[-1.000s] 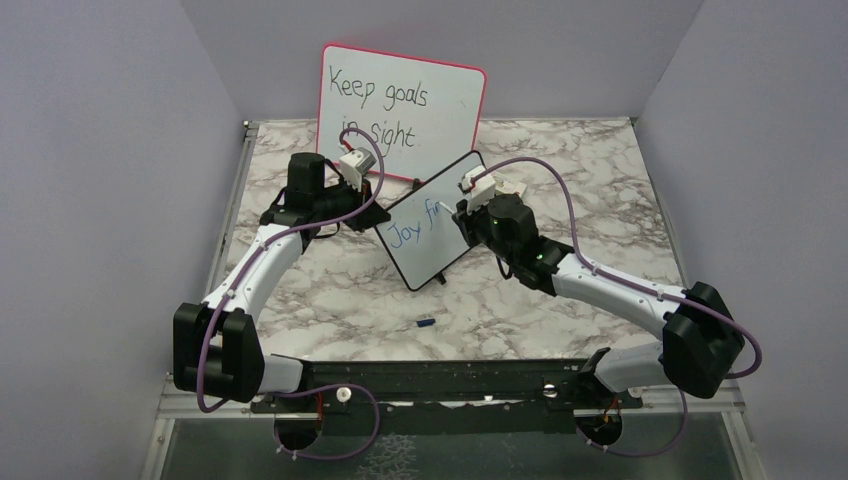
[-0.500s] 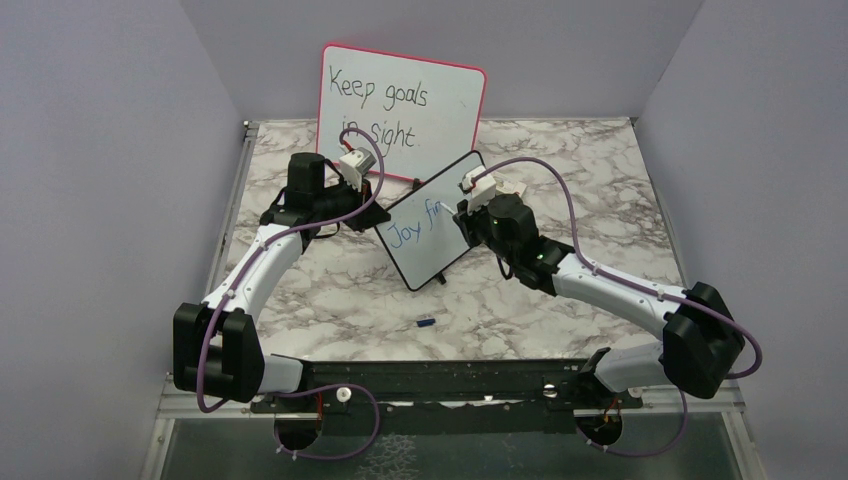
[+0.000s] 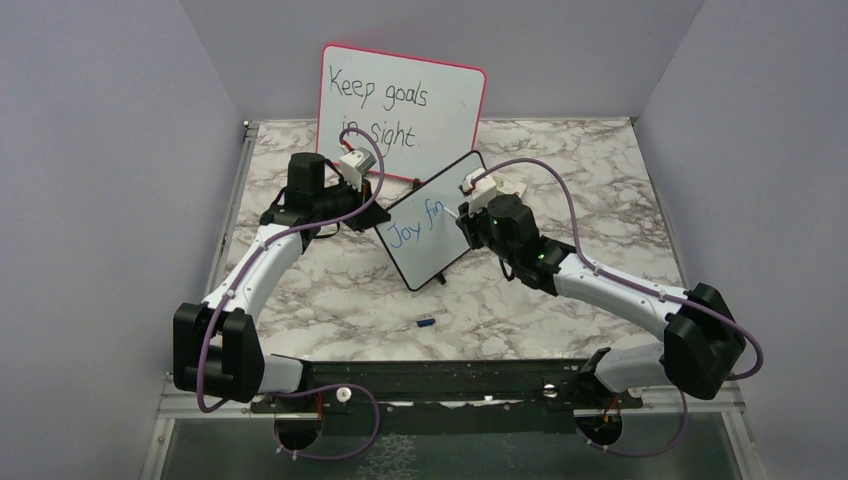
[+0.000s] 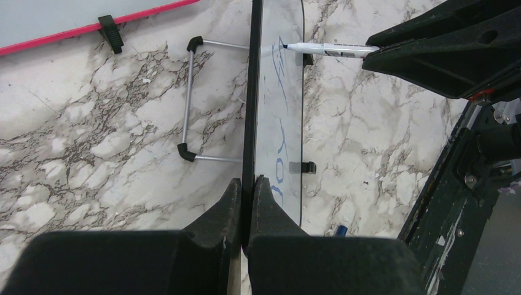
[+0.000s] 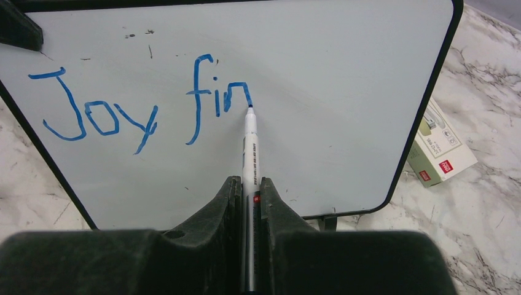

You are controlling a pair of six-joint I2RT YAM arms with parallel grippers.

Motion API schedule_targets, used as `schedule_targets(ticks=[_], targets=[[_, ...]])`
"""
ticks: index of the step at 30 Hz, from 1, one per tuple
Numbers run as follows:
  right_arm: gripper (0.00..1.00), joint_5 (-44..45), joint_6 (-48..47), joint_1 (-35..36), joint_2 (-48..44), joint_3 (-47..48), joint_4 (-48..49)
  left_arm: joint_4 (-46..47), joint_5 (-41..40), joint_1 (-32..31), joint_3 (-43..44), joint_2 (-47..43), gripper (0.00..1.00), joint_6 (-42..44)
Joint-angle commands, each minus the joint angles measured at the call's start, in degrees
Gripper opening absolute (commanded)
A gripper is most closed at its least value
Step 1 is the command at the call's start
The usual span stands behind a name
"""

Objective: Write a sentence on the whiteboard

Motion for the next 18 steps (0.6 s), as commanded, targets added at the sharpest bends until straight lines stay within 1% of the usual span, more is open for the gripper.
schedule_targets(ticks=[1, 9, 11, 15, 18], targets=[[0.00, -0.94, 0.69, -0.27, -0.80, -0.24, -1.90, -5.16, -5.86, -0.63, -0.96, 1.96, 0.00, 3.34], [0.00, -0.17, 0.69, -0.21, -4.24, -1.48, 1.18, -5.16, -6.49, -0.61, 0.09, 1.89, 0.01, 3.15], [0.00, 0.11, 0.69, -0.20, -5.66, -1.94, 2.06, -5.17, -6.55, -0.59, 0.95, 1.85, 0.06, 2.75], [0.00, 0.87, 0.69, -0.26, -8.12, -3.66, 3.56, -5.21, -6.69, -0.58, 3.37, 1.25, 0.23, 1.35], [0.01, 1.32, 0.60, -0.20, -9.07, -4.90, 4.95, -4.24, -6.18, -0.59, 5.25, 1.55, 0.29, -0.38]])
